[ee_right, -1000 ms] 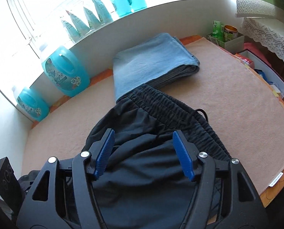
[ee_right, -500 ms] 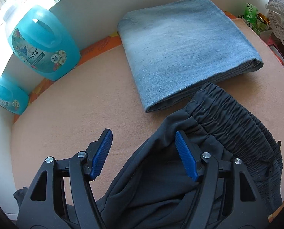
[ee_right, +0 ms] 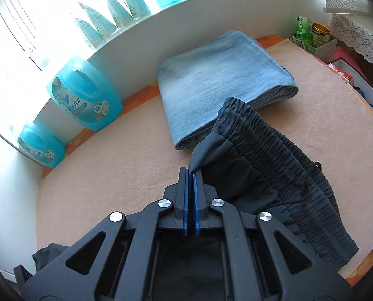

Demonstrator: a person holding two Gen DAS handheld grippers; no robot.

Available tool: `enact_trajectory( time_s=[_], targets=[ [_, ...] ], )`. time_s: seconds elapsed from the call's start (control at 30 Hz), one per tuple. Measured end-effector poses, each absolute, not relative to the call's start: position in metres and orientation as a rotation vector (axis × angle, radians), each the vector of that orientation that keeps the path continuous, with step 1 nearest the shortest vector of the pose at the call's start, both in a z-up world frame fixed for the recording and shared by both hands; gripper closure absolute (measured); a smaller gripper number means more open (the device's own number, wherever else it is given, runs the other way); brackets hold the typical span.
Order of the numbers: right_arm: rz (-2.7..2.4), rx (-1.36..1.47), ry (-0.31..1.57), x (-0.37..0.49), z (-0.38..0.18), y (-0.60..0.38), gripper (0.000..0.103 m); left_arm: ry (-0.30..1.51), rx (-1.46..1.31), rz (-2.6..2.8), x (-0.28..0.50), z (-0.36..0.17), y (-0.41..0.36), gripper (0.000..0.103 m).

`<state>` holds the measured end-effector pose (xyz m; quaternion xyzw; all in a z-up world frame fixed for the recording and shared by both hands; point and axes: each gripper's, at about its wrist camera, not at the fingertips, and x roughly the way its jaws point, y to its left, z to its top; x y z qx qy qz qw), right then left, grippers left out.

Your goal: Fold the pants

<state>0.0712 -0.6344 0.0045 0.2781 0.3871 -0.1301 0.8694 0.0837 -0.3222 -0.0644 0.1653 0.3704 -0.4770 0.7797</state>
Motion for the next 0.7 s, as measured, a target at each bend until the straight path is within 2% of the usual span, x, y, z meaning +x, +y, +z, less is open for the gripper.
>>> enact_trajectory(
  time_s=[0.23, 0.47, 0.7],
  targets=[
    [-0.279, 0.633, 0.690, -0.035, 0.009, -0.634, 0.099, 0.785, 0.390, -1.112, 0.051, -0.050, -0.300, 0.100],
    [-0.327, 0.766, 0.681, -0.113, -0.054, -0.636, 0.099, 0.867, 0.477, -1.156, 0.025, -0.077, -0.300, 0.100],
    [-0.293, 0.825, 0.716, -0.133, -0.090, -0.646, 0.099, 0.870, 0.474, -1.141, 0.025, -0.077, -0.295, 0.100]
  ],
)
